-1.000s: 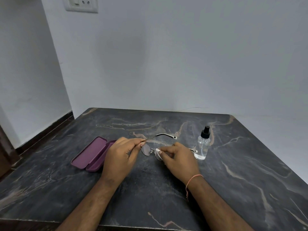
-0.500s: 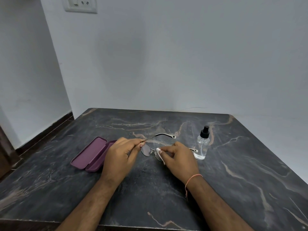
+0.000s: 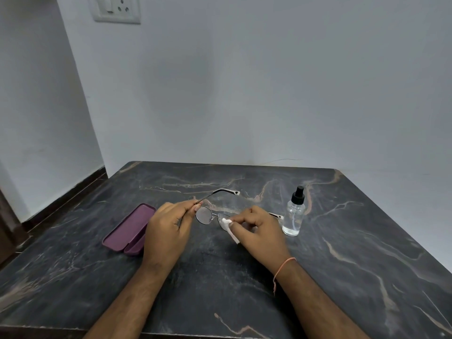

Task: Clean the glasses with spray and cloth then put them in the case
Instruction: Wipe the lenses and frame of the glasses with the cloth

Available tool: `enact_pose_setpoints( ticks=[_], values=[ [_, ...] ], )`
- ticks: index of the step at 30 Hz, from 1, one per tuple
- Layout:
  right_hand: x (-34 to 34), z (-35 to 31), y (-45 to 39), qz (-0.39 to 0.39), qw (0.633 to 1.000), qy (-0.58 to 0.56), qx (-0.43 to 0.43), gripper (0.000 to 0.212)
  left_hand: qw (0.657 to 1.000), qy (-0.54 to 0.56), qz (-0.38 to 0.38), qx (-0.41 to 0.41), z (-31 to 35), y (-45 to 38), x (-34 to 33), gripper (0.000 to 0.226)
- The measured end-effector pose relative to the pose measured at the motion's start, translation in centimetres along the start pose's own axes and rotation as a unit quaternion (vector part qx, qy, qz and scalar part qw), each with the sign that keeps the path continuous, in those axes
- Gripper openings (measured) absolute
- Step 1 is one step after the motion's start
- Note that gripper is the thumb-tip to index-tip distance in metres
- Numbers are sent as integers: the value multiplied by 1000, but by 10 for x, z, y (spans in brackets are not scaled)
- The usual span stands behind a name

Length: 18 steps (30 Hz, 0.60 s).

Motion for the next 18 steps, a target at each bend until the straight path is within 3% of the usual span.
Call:
enact_pose_setpoints(
  ticks=[7,11,13,15,18],
  values=[
    [9,10,-1,29,986,-153,-58,11,999,3,31,12,-5,0,7,24],
    [12,18,0,39,983,-158,-86,12,997,19,72,30,-11,-1,16,24],
    [17,14,0,59,985,-148,-66,7,996,34,80,37,-12,0,18,23],
    [22,7,0,70,989,-126,-33,25,994,53,84,51,-14,0,17,23],
    [27,-5,2,80,991,-103,11,25,989,85,95,77,-20,0,19,28]
  ],
)
Point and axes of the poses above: each hand's wrist, its own y-axis away from the middle knuckle, its own x-axis out of the back of the hand, z = x × y, the point moved 10 cm from there along -y, towards the middle knuckle, and after that the axes turned 14 degrees about y, right-handed, at the moved point
